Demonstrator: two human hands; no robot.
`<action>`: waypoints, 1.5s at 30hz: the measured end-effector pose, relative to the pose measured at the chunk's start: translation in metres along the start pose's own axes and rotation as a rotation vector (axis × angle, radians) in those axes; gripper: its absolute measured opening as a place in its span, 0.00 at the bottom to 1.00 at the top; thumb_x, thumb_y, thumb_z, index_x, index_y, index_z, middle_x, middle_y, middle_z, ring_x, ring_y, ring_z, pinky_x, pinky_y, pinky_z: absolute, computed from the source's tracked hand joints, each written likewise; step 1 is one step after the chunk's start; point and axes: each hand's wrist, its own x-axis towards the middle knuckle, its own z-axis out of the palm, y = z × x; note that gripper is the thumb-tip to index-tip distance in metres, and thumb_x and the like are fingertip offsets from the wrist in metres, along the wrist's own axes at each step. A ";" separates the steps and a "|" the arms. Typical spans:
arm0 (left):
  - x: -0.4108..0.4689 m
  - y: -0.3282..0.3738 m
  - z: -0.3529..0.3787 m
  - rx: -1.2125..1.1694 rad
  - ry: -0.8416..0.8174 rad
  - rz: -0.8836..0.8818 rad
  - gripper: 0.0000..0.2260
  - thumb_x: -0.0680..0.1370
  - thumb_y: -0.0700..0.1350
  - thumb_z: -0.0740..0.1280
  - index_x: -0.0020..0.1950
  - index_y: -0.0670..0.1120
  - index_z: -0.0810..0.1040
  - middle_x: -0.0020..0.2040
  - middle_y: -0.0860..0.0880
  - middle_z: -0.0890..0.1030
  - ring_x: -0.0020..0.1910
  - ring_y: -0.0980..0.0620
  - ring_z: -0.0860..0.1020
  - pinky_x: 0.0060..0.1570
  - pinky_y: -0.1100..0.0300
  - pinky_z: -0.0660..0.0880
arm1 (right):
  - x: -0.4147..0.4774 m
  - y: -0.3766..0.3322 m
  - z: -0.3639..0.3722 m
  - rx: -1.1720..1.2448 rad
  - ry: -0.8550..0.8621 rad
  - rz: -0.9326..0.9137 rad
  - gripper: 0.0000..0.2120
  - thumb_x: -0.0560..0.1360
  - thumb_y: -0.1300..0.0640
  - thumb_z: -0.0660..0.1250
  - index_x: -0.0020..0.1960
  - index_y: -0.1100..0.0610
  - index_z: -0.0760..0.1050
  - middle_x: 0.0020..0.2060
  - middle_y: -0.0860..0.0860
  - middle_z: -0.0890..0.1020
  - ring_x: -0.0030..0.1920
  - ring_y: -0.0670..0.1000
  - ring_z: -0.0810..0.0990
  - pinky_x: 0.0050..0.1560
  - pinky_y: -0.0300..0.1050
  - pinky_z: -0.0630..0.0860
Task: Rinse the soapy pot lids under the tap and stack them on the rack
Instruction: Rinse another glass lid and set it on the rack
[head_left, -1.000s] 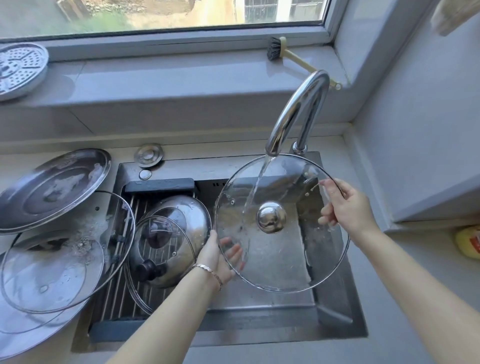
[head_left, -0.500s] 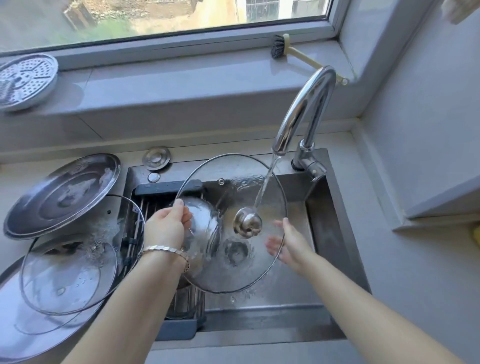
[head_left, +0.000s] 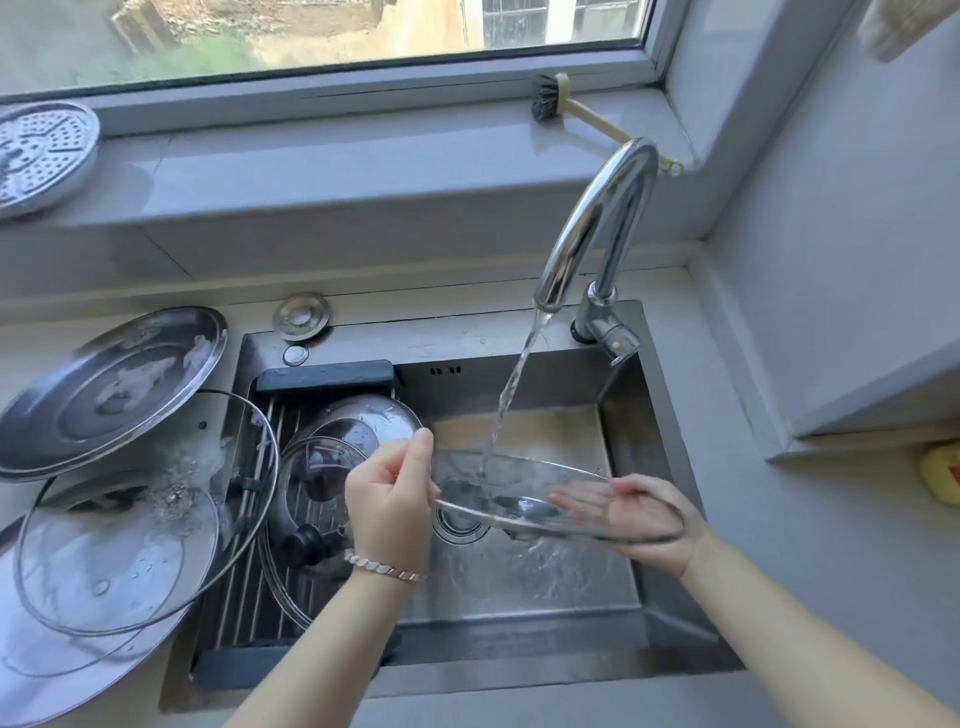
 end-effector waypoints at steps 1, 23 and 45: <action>0.000 -0.005 -0.001 -0.009 -0.052 0.058 0.22 0.73 0.46 0.63 0.19 0.45 0.66 0.20 0.51 0.67 0.28 0.56 0.68 0.37 0.62 0.67 | -0.002 0.000 -0.002 -0.017 0.025 -0.036 0.29 0.60 0.74 0.73 0.60 0.74 0.72 0.58 0.70 0.76 0.56 0.68 0.78 0.48 0.61 0.80; 0.014 -0.064 0.017 -0.762 -0.212 -1.102 0.24 0.79 0.62 0.47 0.64 0.50 0.70 0.56 0.41 0.78 0.53 0.40 0.77 0.49 0.35 0.73 | -0.052 -0.056 0.115 -0.942 0.214 -0.608 0.39 0.56 0.32 0.72 0.60 0.53 0.72 0.49 0.63 0.82 0.47 0.62 0.84 0.46 0.53 0.82; 0.033 0.013 -0.027 -0.175 -0.179 -0.514 0.09 0.81 0.45 0.57 0.58 0.46 0.73 0.42 0.38 0.81 0.27 0.51 0.82 0.25 0.58 0.79 | 0.035 -0.038 0.057 -1.008 0.784 -0.720 0.22 0.78 0.56 0.60 0.70 0.61 0.63 0.61 0.49 0.73 0.62 0.50 0.72 0.64 0.42 0.66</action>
